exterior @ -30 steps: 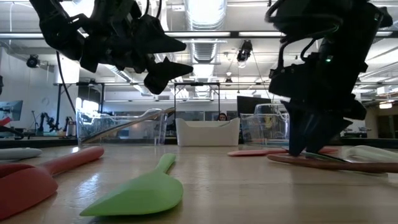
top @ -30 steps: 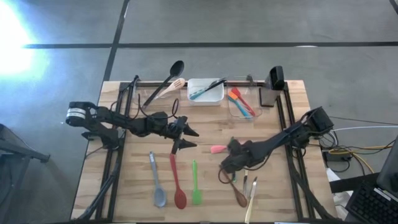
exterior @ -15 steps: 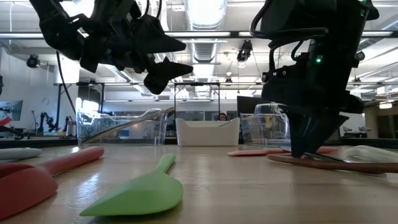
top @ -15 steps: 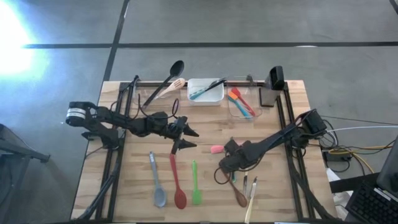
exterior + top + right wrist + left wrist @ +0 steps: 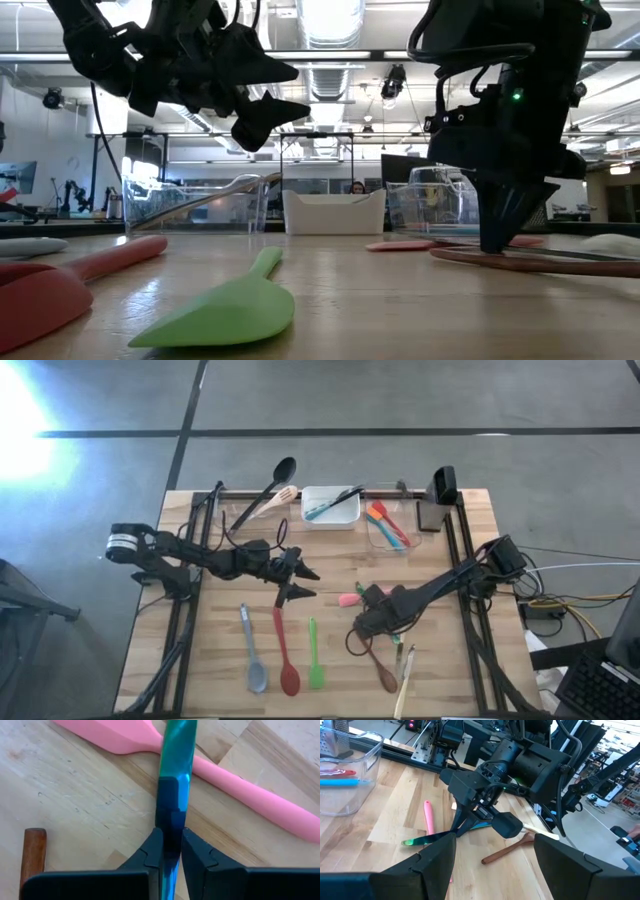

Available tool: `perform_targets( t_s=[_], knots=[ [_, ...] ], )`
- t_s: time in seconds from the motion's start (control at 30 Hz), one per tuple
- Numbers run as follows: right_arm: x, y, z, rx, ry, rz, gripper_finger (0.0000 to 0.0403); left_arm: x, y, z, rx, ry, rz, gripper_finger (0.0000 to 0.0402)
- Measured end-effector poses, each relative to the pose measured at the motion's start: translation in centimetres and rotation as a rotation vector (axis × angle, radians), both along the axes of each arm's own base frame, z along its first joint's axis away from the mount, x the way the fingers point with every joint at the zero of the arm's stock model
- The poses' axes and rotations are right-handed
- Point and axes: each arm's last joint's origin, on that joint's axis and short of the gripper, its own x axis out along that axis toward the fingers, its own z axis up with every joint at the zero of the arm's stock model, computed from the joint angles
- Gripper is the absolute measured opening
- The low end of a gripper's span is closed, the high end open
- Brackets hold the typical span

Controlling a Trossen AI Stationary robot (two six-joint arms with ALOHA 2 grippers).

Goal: Pick & Place Kitchen Items
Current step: Put the dark blue table knife into the white bin

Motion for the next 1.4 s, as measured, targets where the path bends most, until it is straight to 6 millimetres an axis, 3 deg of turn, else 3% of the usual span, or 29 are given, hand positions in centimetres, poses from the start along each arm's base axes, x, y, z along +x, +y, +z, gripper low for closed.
perform_targets(
  t_s=[0.67,1.4],
  knots=[
    [-0.7,-0.3,1.9,0.014,-0.019,0.03,0.003,0.0,-0.1,0.0,-0.064,0.018,-0.037,0.0271],
    [-1.2,-0.8,5.9,-0.011,-0.173,0.066,0.0029,-0.1,-0.2,-0.4,-0.106,0.071,-0.048,0.0271]
  ],
)
